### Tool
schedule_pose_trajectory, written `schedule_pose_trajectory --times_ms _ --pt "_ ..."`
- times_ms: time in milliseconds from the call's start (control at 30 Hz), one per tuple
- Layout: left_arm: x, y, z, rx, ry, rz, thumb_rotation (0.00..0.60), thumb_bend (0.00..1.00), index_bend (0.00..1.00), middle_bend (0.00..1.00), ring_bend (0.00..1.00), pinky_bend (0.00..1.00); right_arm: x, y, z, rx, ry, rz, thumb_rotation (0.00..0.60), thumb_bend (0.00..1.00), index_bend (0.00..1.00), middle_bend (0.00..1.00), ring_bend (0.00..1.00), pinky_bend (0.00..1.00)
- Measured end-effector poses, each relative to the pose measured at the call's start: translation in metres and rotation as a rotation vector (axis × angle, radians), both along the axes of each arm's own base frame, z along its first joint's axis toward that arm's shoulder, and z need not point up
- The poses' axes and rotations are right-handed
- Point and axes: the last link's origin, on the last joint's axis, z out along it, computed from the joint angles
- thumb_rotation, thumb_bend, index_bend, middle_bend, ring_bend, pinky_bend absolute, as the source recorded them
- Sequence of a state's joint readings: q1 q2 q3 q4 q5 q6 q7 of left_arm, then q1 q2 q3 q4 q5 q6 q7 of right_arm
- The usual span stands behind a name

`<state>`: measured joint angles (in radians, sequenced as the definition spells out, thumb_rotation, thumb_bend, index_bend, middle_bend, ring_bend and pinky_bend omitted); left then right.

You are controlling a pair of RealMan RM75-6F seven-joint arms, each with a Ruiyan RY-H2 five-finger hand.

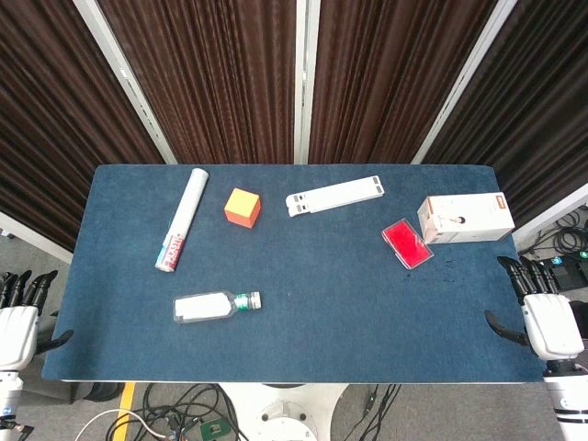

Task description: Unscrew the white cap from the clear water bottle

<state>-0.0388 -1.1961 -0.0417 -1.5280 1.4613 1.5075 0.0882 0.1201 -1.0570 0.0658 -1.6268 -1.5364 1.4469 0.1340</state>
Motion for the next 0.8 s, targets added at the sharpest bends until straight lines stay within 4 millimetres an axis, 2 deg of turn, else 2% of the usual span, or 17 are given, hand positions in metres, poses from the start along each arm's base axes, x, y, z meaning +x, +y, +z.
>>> schedule_pose_trajectory --times_ms 267,467,667,800 --pt "0.002 0.003 0.001 -0.006 0.007 -0.009 0.600 0.03 0.11 0.14 0.05 0.04 -0.001 -0.001 0.003 -0.011 0.003 0.001 0.600 0.22 0.06 0.11 0.00 0.00" --pt "0.017 0.015 -0.001 -0.026 0.017 -0.089 0.600 0.03 0.11 0.14 0.05 0.04 0.001 -0.003 0.016 -0.065 0.016 0.022 0.600 0.22 0.06 0.11 0.00 0.00" --pt "0.045 0.040 -0.021 -0.131 0.041 -0.215 0.600 0.03 0.11 0.14 0.05 0.04 0.001 -0.005 0.027 -0.100 0.037 0.033 0.600 0.22 0.06 0.11 0.00 0.00" --pt "0.064 0.052 -0.045 -0.238 0.032 -0.274 0.600 0.03 0.10 0.14 0.05 0.04 -0.002 -0.005 0.030 -0.104 0.042 0.022 0.600 0.22 0.06 0.11 0.00 0.00"
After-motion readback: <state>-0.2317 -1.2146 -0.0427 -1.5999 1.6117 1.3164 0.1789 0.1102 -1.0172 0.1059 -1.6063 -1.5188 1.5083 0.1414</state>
